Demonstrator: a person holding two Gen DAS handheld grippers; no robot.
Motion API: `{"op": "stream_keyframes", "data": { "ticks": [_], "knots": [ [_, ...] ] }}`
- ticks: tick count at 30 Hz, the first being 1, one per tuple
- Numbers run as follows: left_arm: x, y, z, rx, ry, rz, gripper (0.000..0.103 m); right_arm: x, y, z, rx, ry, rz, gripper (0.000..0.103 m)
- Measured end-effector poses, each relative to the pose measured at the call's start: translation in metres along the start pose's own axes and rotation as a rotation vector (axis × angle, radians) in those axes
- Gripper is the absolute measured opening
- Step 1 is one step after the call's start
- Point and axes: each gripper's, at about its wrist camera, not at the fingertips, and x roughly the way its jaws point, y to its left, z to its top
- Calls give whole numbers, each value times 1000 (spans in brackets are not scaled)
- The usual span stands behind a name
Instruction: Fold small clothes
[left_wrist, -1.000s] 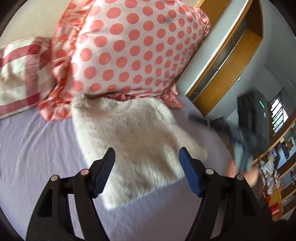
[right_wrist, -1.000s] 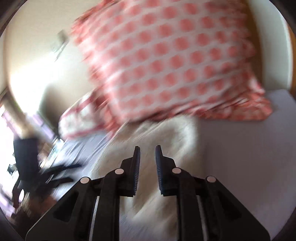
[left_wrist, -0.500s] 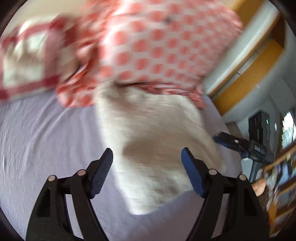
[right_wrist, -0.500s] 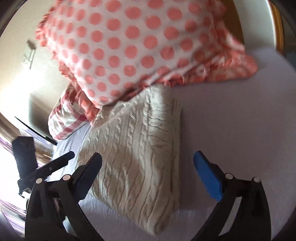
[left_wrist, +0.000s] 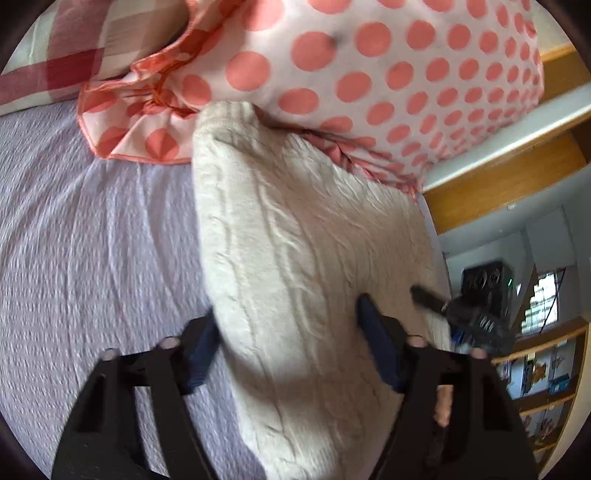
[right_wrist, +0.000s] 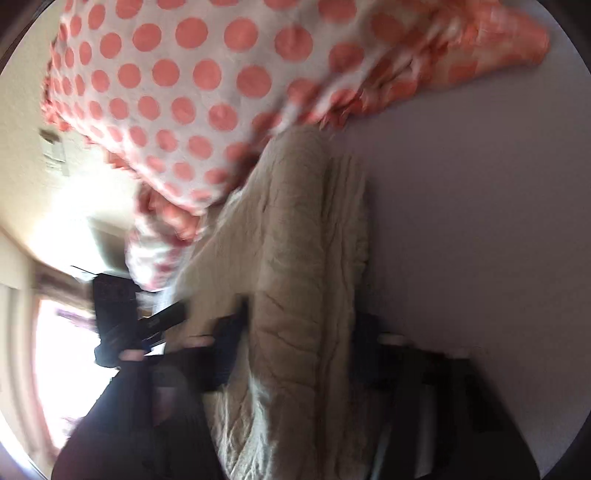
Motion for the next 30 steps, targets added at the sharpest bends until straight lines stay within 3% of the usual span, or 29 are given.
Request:
{"op": "stream_keyframes", "data": {
  "ticks": [2,4,8,12,14,15,16,17,19,22,23,25,27,30],
  "knots": [
    [-4,2,-1,4,-6,-13,41,0,2,-7,-10,-20,13,37],
    [-17,0,-6,39,-22,-11,37,-4,11,-12,-18,-32,49,33],
    [-61,-1,-22,113,-73,35,36,-3,51,-22,-108,-26,109,31],
    [-115,31,-31,81,-128,61,36,29,85,-32,-167,31,139,30],
    [-123,50,-31,51,-131,103,39,54,92,-37,-180,68,109,30],
    [-120,60,-30,31,-117,140,41,64,93,-38,-183,80,77,32],
    [-111,74,-28,-3,-86,177,46,79,93,-42,-192,90,-12,40],
    [-108,80,-28,-22,-78,177,51,86,93,-43,-196,87,-53,45],
    [-113,84,-31,-41,-101,149,51,83,93,-45,-189,73,-88,51],
    [-148,62,-47,57,-208,217,50,43,115,-55,-287,-47,-184,54],
    [-157,54,-53,87,-235,218,50,21,129,-65,-332,-89,-158,58],
    [-172,35,-68,147,-274,187,51,7,149,-78,-366,-92,-69,81],
    [-175,12,-86,205,-284,134,55,2,167,-101,-413,-58,23,83],
    [-148,-10,-99,225,-229,106,60,24,172,-115,-398,29,33,83]
  ]
}}
